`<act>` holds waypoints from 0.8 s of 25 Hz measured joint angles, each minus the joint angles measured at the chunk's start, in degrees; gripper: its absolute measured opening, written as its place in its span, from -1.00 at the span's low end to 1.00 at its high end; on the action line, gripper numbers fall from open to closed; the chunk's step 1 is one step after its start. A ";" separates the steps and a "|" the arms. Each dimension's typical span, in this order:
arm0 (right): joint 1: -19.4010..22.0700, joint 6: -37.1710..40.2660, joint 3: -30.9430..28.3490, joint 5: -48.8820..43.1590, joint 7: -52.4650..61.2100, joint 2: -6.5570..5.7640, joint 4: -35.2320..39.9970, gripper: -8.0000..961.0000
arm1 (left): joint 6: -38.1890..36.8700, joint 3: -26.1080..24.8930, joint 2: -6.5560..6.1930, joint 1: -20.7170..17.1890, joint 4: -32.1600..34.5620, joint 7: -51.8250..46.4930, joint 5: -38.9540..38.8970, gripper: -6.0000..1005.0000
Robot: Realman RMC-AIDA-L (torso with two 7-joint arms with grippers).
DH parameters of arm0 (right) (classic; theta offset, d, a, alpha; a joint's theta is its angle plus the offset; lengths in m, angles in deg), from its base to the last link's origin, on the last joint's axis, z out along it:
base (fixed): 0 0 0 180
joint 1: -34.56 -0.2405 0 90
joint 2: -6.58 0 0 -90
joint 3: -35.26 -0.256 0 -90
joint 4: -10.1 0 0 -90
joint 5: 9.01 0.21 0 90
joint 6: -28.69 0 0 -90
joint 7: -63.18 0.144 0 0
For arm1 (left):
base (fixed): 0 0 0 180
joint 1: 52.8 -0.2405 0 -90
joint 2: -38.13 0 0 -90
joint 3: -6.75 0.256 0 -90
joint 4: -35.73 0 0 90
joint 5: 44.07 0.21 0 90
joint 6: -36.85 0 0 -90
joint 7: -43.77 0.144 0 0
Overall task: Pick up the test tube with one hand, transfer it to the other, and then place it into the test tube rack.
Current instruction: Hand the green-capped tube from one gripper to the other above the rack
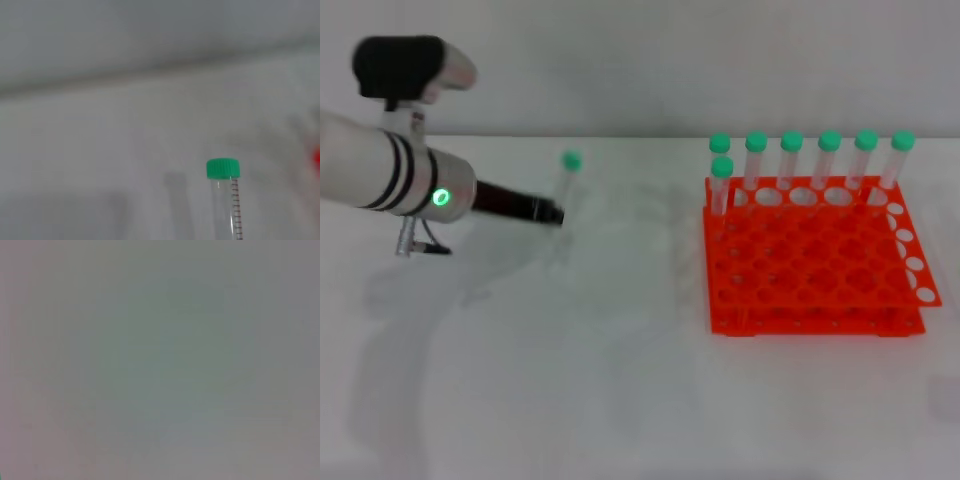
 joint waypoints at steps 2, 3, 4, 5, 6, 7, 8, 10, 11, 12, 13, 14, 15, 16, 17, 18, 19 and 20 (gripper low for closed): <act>0.04 0.14 0.00 0.03 0.02 0.09 0.00 0.75 | 4.70 0.00 0.07 -3.22 0.37 7.53 -10.03 -0.59; 0.07 0.20 -0.03 0.04 0.13 0.11 0.01 0.74 | 6.47 -0.01 0.09 -4.59 0.18 11.26 -14.85 -0.59; 0.08 0.25 -0.05 0.04 0.25 0.13 0.01 0.74 | 7.83 0.06 0.14 -5.75 -0.13 14.86 -19.55 -0.59; 0.08 0.32 -0.07 0.04 0.41 0.14 -0.01 0.74 | 9.25 0.15 0.20 -7.48 -0.81 20.20 -26.49 -0.59; 0.07 0.38 -0.09 0.04 0.61 0.15 -0.11 0.74 | 9.87 0.26 0.26 -8.47 -1.49 23.99 -31.45 -0.59; 0.06 0.43 -0.10 0.04 0.75 0.15 -0.16 0.74 | 10.11 0.34 0.30 -9.23 -2.34 27.53 -35.29 -0.59; 0.04 0.69 0.00 0.01 1.39 0.15 -0.28 0.74 | 10.17 0.35 0.32 -10.02 -3.55 31.90 -40.33 -0.59; 0.04 1.37 0.54 -0.30 3.28 0.12 -0.36 0.74 | 9.36 0.39 0.36 -11.44 -6.44 40.94 -49.48 -0.59; 0.05 2.10 1.35 -0.75 4.89 0.06 -0.42 0.74 | 8.40 0.36 0.36 -12.09 -7.93 45.30 -53.63 -0.59; 0.14 2.89 2.21 -1.14 6.40 -0.02 -0.42 0.74 | 7.42 0.41 0.40 -12.56 -9.11 48.80 -56.65 -0.59; 0.38 3.99 3.43 -1.55 8.28 -0.08 -0.30 0.74 | 5.16 0.37 0.42 -13.12 -11.29 55.03 -61.41 -0.58; 0.90 5.97 5.69 -2.11 10.93 -0.21 0.20 0.74 | 2.83 0.42 0.51 -13.53 -13.16 60.52 -65.06 -0.58; 1.22 7.13 6.94 -2.33 12.48 -0.25 0.60 0.74 | 0.05 0.45 0.51 -13.73 -15.23 65.77 -68.33 -0.58; 1.88 9.38 9.36 -2.51 15.26 -0.40 1.57 0.74 | -3.75 0.53 0.55 -13.91 -18.00 72.96 -71.73 -0.58; 2.55 11.27 11.70 -2.62 17.71 -0.48 2.65 0.74 | -6.77 0.72 0.58 -13.97 -20.30 78.02 -73.96 -0.58; 3.78 14.35 15.89 -2.67 21.69 -0.71 4.95 0.74 | -9.97 0.89 0.58 -13.97 -22.38 83.20 -75.65 -0.58; 4.38 15.79 18.03 -2.66 23.44 -0.85 6.29 0.74 | -13.58 1.39 0.61 -13.87 -24.85 88.88 -76.92 -0.58; 4.85 16.69 19.78 -2.70 24.71 -0.96 7.27 0.74 | -15.07 1.70 0.65 -13.80 -25.79 91.23 -77.27 -0.58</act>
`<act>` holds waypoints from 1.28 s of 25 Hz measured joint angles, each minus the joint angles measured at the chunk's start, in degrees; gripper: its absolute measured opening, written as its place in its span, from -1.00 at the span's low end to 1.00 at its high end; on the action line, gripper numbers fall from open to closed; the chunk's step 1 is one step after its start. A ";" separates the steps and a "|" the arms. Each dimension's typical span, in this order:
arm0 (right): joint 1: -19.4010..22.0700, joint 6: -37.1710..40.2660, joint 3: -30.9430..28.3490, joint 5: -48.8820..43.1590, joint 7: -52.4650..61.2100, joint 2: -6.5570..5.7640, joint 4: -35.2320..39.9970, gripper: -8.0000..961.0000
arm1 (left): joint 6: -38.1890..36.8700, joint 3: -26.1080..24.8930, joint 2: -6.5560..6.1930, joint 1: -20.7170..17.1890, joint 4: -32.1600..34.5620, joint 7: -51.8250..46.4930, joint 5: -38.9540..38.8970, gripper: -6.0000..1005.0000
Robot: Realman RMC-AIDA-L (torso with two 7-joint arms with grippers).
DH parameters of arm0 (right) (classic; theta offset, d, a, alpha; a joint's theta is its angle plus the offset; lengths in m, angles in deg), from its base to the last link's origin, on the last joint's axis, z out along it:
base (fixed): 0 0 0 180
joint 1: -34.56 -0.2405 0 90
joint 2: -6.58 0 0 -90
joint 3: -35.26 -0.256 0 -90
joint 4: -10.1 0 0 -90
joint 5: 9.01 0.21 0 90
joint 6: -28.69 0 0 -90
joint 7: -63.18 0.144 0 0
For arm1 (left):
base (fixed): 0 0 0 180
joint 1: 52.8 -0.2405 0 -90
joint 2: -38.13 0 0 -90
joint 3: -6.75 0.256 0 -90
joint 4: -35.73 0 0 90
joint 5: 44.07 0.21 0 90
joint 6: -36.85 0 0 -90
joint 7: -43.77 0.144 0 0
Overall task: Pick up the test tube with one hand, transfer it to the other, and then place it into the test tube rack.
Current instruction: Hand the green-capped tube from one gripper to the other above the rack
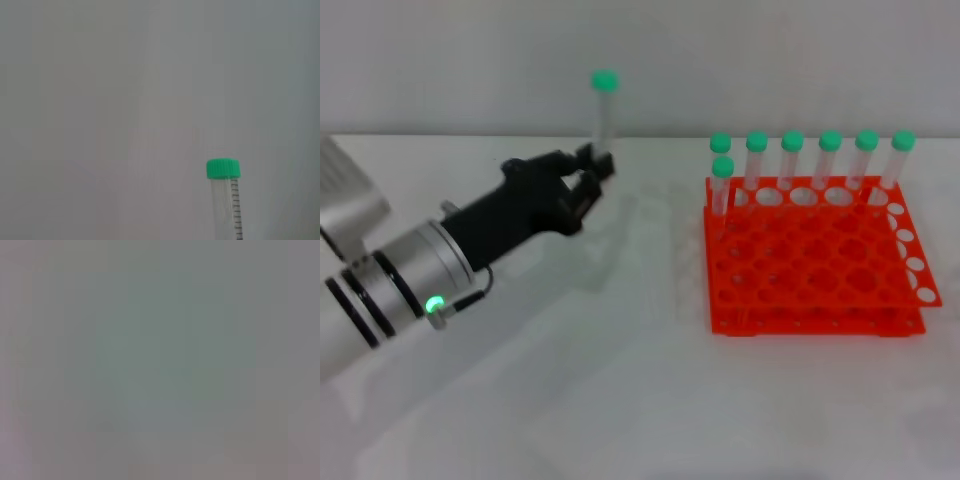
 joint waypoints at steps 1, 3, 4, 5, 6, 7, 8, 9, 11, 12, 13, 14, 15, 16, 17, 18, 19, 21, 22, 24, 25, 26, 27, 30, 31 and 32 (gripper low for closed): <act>0.79 1.80 3.01 0.03 2.53 -0.25 1.85 0.74 | -1.80 0.75 0.04 0.08 -0.96 2.89 -0.30 -0.58; 1.90 4.78 9.81 -0.01 6.12 -1.06 5.40 0.61 | -5.35 3.53 0.33 0.24 -2.84 8.84 -0.74 -0.58; 2.00 6.22 13.18 -0.02 7.36 -1.61 6.78 0.54 | -6.47 4.79 0.45 0.31 -3.28 10.91 -1.15 -0.58; 1.87 7.90 16.66 -0.02 8.31 -2.22 7.51 0.54 | -8.04 6.96 0.67 0.35 -4.07 14.08 -2.03 -0.57; 1.48 9.37 19.61 -0.02 9.08 -2.79 8.01 0.54 | -8.98 8.65 0.79 0.42 -4.60 16.21 -2.97 -0.57; 0.76 11.05 22.64 -0.02 9.84 -3.27 8.24 0.54 | -10.08 11.20 0.91 0.49 -5.28 18.74 -4.45 -0.57; -0.04 12.45 25.25 -0.02 10.45 -3.61 8.34 0.54 | -10.81 13.21 0.97 0.55 -5.78 20.49 -5.68 -0.57; -0.84 13.65 27.19 -0.02 10.91 -3.80 8.40 0.54 | -11.59 15.93 1.02 0.62 -6.17 22.20 -7.33 -0.57; -2.79 14.98 31.28 -0.01 11.50 -3.74 8.53 0.53 | -12.69 21.20 1.09 0.58 -6.54 24.10 -11.37 -0.57; -3.65 15.00 32.94 -0.02 11.50 -3.49 8.60 0.53 | -13.17 25.06 1.11 0.36 -6.54 24.46 -14.73 -0.57; -4.33 14.94 34.04 -0.02 11.33 -3.23 8.66 0.53 | -13.50 27.84 1.11 0.15 -6.49 24.63 -17.40 -0.57; -5.01 14.78 34.93 -0.02 10.98 -2.85 8.74 0.52 | -13.79 31.11 1.12 -0.14 -6.32 24.63 -20.75 -0.57; -5.69 14.57 35.68 -0.01 10.26 -2.18 8.78 0.52 | -14.02 34.49 1.13 -0.52 -6.08 24.66 -24.77 -0.57; -6.15 14.42 35.97 0.00 9.64 -1.68 8.84 0.52 | -14.10 37.94 1.13 -0.95 -5.74 24.69 -28.89 -0.56; -6.59 14.26 36.20 -0.06 9.00 -1.04 8.89 0.52 | -14.07 41.04 1.13 -1.42 -5.23 24.76 -32.39 -0.56; -6.93 14.02 36.25 -0.16 8.64 -0.55 9.03 0.51 | -13.77 44.28 1.12 -1.97 -4.33 24.85 -36.33 -0.56; -7.28 13.55 36.30 -0.35 8.43 -0.10 9.30 0.51 | -13.20 47.33 1.12 -2.66 -3.20 24.96 -38.91 -0.56; -7.63 12.62 36.38 -0.51 8.38 0.31 9.94 0.50 | -11.77 52.06 1.03 -3.85 -0.69 25.06 -43.29 -0.56; -7.78 12.04 36.43 -0.52 8.38 0.43 10.31 0.50 | -10.92 54.09 0.98 -4.34 0.31 25.08 -45.14 -0.56; -8.05 10.96 36.46 -0.54 8.38 0.61 11.11 0.50 | -9.27 57.99 0.97 -4.97 1.87 25.11 -48.80 -0.56; -8.18 10.51 36.47 -0.53 8.38 0.65 11.58 0.49 | -8.52 59.72 1.01 -5.16 2.33 25.12 -50.50 -0.56; -8.24 9.90 36.48 -0.48 8.38 0.68 12.18 0.49 | -8.52 59.72 1.01 -5.16 2.33 25.12 -50.50 -0.56; -8.27 9.44 36.46 -0.39 8.38 0.71 12.70 0.49 | -6.45 63.86 1.09 -5.44 3.46 25.16 -55.08 -0.56; -8.27 8.58 36.21 -0.23 8.38 0.73 13.96 0.48 | -4.73 67.41 1.03 -5.66 4.47 25.20 -59.17 -0.55; -8.28 8.35 36.19 -0.21 8.39 0.75 14.37 0.48 | -4.38 68.14 0.99 -5.69 4.68 25.20 -60.02 -0.55; -8.31 8.22 36.18 -0.20 8.47 0.78 14.77 0.47 | -3.93 68.81 0.97 -5.70 4.84 25.21 -60.72 -0.55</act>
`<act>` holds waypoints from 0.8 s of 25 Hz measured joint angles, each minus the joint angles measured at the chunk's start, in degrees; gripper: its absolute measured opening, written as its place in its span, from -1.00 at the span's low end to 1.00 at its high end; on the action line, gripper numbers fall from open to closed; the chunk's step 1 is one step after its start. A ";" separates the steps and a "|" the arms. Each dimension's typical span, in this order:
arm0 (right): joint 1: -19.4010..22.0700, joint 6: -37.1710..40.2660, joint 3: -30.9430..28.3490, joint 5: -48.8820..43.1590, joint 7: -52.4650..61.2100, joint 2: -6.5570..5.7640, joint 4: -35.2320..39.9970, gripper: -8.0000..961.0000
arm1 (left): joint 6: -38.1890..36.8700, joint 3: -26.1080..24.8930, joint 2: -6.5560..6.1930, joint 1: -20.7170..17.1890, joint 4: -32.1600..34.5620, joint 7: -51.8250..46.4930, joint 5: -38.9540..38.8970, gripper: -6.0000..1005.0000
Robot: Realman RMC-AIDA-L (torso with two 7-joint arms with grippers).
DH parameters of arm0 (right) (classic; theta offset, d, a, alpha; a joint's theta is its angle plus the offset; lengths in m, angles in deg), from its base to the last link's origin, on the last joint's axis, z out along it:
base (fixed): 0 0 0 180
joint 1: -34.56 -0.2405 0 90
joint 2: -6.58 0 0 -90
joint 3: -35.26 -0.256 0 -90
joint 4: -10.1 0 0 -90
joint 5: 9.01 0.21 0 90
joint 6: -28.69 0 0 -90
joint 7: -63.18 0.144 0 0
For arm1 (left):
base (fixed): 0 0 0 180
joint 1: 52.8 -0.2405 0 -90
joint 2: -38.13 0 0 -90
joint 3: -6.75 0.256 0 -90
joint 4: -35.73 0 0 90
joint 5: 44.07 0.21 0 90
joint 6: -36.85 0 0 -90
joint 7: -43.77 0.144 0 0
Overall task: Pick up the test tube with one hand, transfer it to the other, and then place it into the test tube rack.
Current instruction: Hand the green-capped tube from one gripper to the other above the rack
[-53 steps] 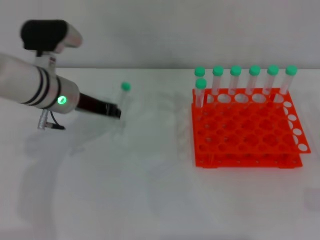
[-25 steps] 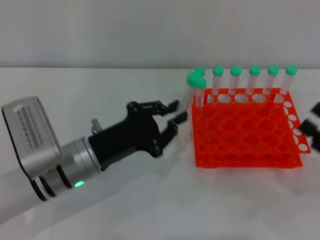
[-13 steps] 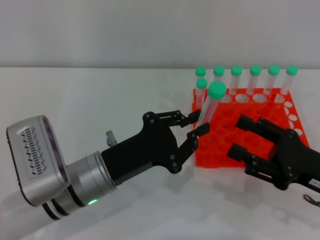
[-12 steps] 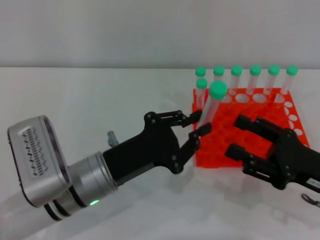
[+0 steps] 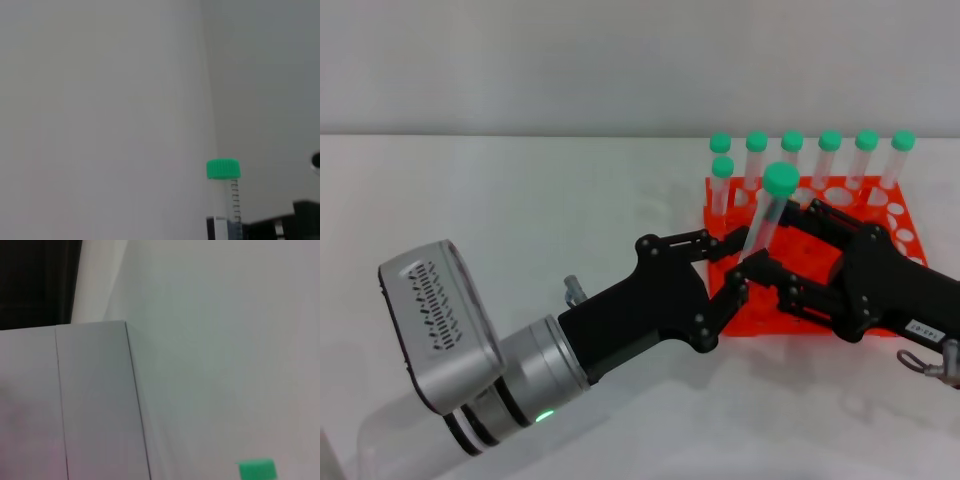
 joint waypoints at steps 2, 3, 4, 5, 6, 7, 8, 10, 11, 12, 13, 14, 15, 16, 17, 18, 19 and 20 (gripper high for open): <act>-0.11 -0.17 -0.01 0.06 0.26 0.05 0.87 0.47 | 0.91 0.61 -0.02 0.10 0.12 0.02 -0.56 -0.55; -0.16 -0.20 0.01 0.05 0.35 0.08 1.22 0.46 | 1.52 0.70 -0.01 0.17 0.13 0.02 -0.60 -0.55; -0.43 -0.44 0.08 0.05 0.71 0.16 1.85 0.46 | 2.12 0.75 0.01 0.24 0.13 0.03 -0.60 -0.55; -0.43 -0.44 0.08 0.05 0.71 0.16 1.85 0.46 | 2.55 0.83 0.03 0.36 0.14 0.03 -0.59 -0.55; -0.61 -0.68 0.15 0.05 0.98 0.21 2.01 0.46 | 2.90 1.10 0.04 0.49 0.16 0.03 -0.58 -0.55; -0.91 -1.05 0.21 0.05 1.31 0.23 2.12 0.45 | 3.24 1.71 0.02 0.78 0.22 0.04 -0.59 -0.54; -1.31 -1.57 0.31 0.05 1.78 0.25 2.18 0.45 | 3.30 1.85 0.02 0.84 0.22 0.04 -0.59 -0.54; -1.85 -2.46 0.40 0.04 2.27 0.25 2.17 0.44 | 3.40 2.28 -0.03 1.05 0.24 0.05 -0.68 -0.54; -2.05 -3.06 0.42 0.00 2.47 0.25 2.15 0.44 | 3.43 2.33 -0.04 1.07 0.25 0.06 -0.70 -0.54; -2.15 -3.83 0.43 -0.10 2.67 0.25 2.15 0.44 | 3.44 2.34 -0.07 1.07 0.25 0.06 -0.72 -0.54; -2.19 -4.43 0.43 -0.11 2.73 0.25 2.15 0.44 | 3.45 2.36 -0.09 1.09 0.26 0.06 -0.74 -0.54; -2.20 -4.93 0.44 -0.12 2.75 0.25 2.15 0.43 | 3.46 2.37 -0.10 1.10 0.26 0.07 -0.75 -0.54; -2.19 -5.32 0.44 -0.12 2.76 0.25 2.15 0.43 | 3.47 2.38 -0.11 1.13 0.27 0.07 -0.77 -0.54; -2.13 -5.65 0.42 -0.10 2.76 0.25 2.15 0.43 | 3.47 2.39 -0.11 1.14 0.27 0.08 -0.78 -0.54; -2.02 -5.79 0.36 -0.08 2.76 0.24 2.15 0.42 | 3.48 2.41 -0.11 1.13 0.27 0.09 -0.80 -0.54; -1.89 -5.80 0.21 -0.06 2.76 0.25 2.17 0.42 | 3.50 2.41 -0.11 1.08 0.27 0.09 -0.81 -0.54; -1.82 -5.80 0.13 -0.06 2.77 0.23 2.20 0.36 | 3.50 2.42 -0.10 1.02 0.27 0.09 -0.82 -0.53; -1.80 -5.81 0.08 -0.06 2.77 0.20 2.21 0.29 | 3.49 2.43 -0.10 0.96 0.27 0.09 -0.82 -0.53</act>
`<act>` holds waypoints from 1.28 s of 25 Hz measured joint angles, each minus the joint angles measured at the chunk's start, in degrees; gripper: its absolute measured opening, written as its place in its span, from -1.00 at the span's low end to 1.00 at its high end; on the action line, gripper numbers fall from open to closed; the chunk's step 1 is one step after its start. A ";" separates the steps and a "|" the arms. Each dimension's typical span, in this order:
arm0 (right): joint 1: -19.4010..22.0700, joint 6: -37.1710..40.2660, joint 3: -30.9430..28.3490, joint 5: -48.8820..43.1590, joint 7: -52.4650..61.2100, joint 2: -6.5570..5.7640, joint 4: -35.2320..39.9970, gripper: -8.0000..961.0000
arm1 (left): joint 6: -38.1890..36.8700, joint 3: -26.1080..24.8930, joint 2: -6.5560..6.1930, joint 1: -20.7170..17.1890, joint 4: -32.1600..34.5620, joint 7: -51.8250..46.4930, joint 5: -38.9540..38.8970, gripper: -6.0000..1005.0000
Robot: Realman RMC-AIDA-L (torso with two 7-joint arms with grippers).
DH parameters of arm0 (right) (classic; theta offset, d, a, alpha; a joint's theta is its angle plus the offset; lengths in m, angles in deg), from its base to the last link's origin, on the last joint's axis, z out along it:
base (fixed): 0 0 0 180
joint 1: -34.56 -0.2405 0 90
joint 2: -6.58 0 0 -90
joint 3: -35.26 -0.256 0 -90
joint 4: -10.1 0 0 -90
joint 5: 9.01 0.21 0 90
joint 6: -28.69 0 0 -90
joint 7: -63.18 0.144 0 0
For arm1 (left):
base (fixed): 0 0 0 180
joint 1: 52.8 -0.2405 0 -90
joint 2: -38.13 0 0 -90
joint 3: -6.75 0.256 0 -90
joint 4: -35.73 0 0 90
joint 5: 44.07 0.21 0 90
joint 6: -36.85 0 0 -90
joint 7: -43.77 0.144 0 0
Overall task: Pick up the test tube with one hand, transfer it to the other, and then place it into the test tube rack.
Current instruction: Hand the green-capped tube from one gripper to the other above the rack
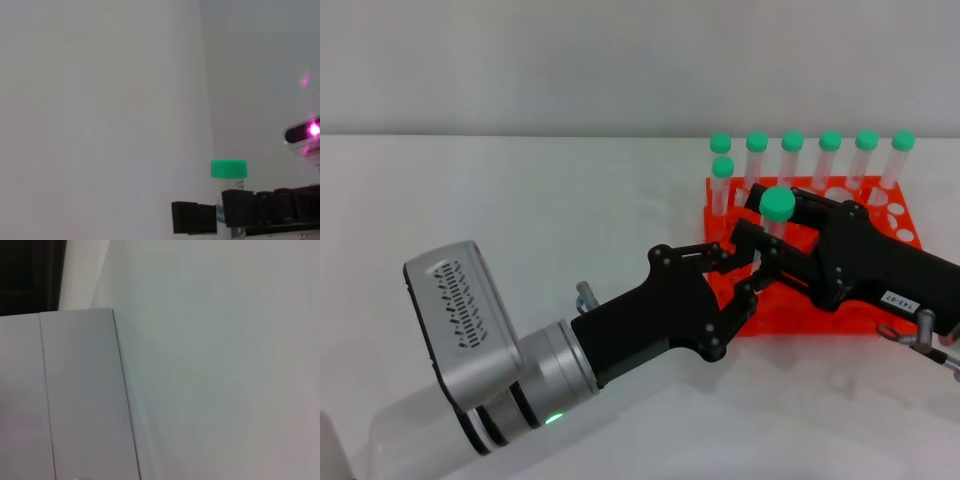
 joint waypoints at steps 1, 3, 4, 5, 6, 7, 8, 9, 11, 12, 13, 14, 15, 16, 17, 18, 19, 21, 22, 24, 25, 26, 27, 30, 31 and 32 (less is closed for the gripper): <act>0.01 -0.01 -0.03 0.01 0.00 -0.07 0.01 0.23 | 0.00 0.00 0.00 -0.04 0.00 0.00 -0.01 -0.53; 0.04 -0.02 -0.06 0.05 0.01 -0.22 0.02 0.10 | 0.01 0.02 0.02 -0.19 0.00 0.00 -0.04 -0.53; 0.07 -0.03 -0.11 0.11 0.02 -0.29 0.03 0.05 | 0.00 0.03 0.02 -0.24 0.00 0.00 -0.04 -0.53; 0.08 -0.03 -0.16 0.17 0.04 -0.31 0.03 0.01 | 0.00 0.03 0.03 -0.30 0.00 0.00 -0.06 -0.53; 0.10 -0.02 -0.21 0.35 0.05 -0.35 0.04 -0.03 | 0.00 0.04 0.03 -0.33 0.00 0.00 -0.06 -0.53; 0.12 -0.02 -0.28 0.56 0.07 -0.42 0.04 -0.07 | 0.00 0.05 0.03 -0.35 0.00 0.00 -0.08 -0.53; 0.12 -0.02 -0.32 0.69 0.07 -0.46 0.05 -0.11 | 0.01 0.05 0.03 -0.35 0.00 0.00 -0.09 -0.53; 0.12 -0.02 -0.32 0.73 0.09 -0.51 0.06 -0.15 | 0.00 0.06 0.03 -0.36 0.00 0.00 -0.09 -0.53; 0.12 -0.03 -0.32 0.77 0.13 -0.62 0.07 -0.24 | 0.01 0.07 0.03 -0.41 0.00 0.00 -0.09 -0.52; 0.11 -0.03 -0.32 0.78 0.16 -0.66 0.07 -0.28 | 0.00 0.07 0.03 -0.42 0.00 0.00 -0.09 -0.52; 0.10 -0.03 -0.32 0.78 0.21 -0.71 0.08 -0.33 | 0.01 0.08 0.03 -0.44 -0.01 0.00 -0.09 -0.52; 0.05 -0.04 -0.32 0.78 0.32 -0.78 0.08 -0.37 | 0.00 0.08 0.03 -0.46 -0.02 0.00 -0.09 -0.52; -0.01 -0.04 -0.31 0.78 0.43 -0.82 0.08 -0.43 | 0.00 0.07 0.04 -0.46 -0.03 0.00 -0.10 -0.52; -0.06 -0.05 -0.31 0.78 0.55 -0.86 0.08 -0.49 | -0.03 0.07 0.03 -0.45 -0.07 0.01 -0.12 -0.52; -0.11 -0.06 -0.30 0.77 0.57 -0.88 0.08 -0.55 | -0.05 0.06 0.03 -0.46 -0.10 0.02 -0.13 -0.52; -0.16 -0.06 -0.30 0.76 0.58 -0.90 0.08 -0.56 | -0.09 0.01 0.00 -0.46 -0.14 0.02 -0.13 -0.52; -0.23 -0.07 -0.30 0.73 0.59 -0.92 0.09 -0.56 | -0.12 -0.07 0.00 -0.46 -0.19 0.03 -0.13 -0.52; -0.34 -0.07 -0.30 0.61 0.66 -1.00 0.09 -0.56 | -0.14 -0.20 -0.01 -0.46 -0.30 0.03 -0.13 -0.51; -0.37 -0.07 -0.30 0.56 0.76 -1.04 0.09 -0.57 | -0.15 -0.27 -0.02 -0.46 -0.35 0.04 -0.14 -0.51; -0.47 -0.13 -0.31 0.50 1.09 -1.10 0.11 -0.57 | -0.03 -0.37 -0.04 -0.46 -0.36 0.07 -0.14 -0.51; -0.50 -0.22 -0.31 0.46 1.20 -1.10 0.10 -0.58 | 0.21 -0.41 -0.06 -0.46 -0.34 0.12 -0.15 -0.51; -0.55 -0.32 -0.31 0.43 1.26 -1.10 0.10 -0.58 | 0.69 -0.43 -0.08 -0.45 -0.26 0.37 -0.15 -0.51; -0.58 -0.37 -0.32 0.40 1.26 -1.10 0.10 -0.58 | 1.22 -0.44 -0.09 -0.46 -0.22 0.78 -0.15 -0.51; -0.69 -0.45 -0.32 0.38 1.26 -1.07 0.11 -0.57 | 2.44 -0.31 0.00 -0.46 -0.18 2.78 -0.16 -0.51; -0.96 -0.69 -0.31 0.37 1.26 -1.02 0.11 -0.57 | 2.69 -0.19 0.06 -0.47 -0.15 3.42 -0.18 -0.51; -1.01 -0.72 -0.31 0.37 1.25 -1.02 0.11 -0.57 | 2.81 -0.14 0.08 -0.47 -0.13 3.78 -0.21 -0.51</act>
